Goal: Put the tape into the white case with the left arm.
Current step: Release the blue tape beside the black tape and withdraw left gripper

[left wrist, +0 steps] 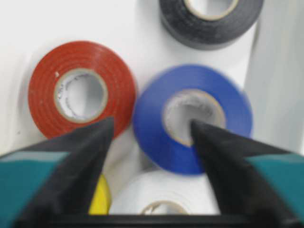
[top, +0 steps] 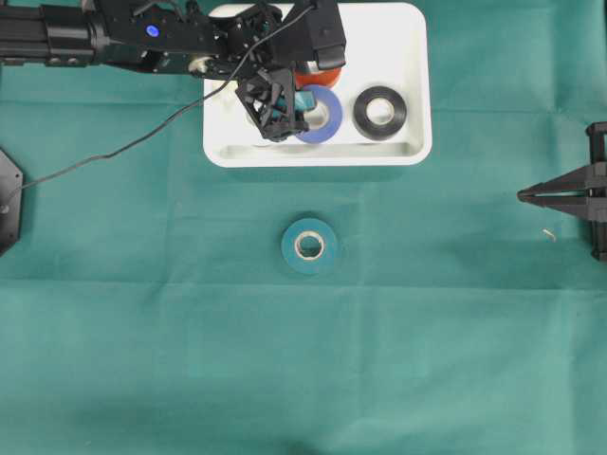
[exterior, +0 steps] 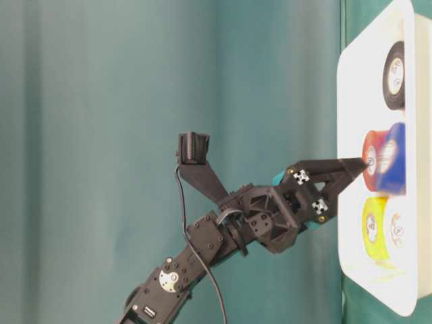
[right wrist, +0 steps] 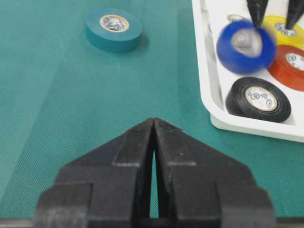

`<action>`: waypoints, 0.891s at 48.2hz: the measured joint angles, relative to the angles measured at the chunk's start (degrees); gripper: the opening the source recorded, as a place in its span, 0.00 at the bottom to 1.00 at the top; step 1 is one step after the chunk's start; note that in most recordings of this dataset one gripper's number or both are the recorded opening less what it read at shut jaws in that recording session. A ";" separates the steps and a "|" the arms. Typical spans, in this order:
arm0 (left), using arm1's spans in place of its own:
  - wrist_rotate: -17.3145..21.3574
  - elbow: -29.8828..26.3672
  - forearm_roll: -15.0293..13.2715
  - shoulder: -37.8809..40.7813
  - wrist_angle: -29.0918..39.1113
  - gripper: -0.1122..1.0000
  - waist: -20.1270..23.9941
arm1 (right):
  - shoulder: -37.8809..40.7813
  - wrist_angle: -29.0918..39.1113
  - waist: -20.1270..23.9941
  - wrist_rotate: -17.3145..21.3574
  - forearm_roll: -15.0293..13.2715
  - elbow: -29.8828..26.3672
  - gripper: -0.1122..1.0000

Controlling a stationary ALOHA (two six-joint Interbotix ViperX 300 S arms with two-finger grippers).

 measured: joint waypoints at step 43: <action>0.00 9.32 0.00 -12.83 -5.45 0.87 -6.15 | 0.00 0.00 0.00 0.00 0.00 0.00 0.02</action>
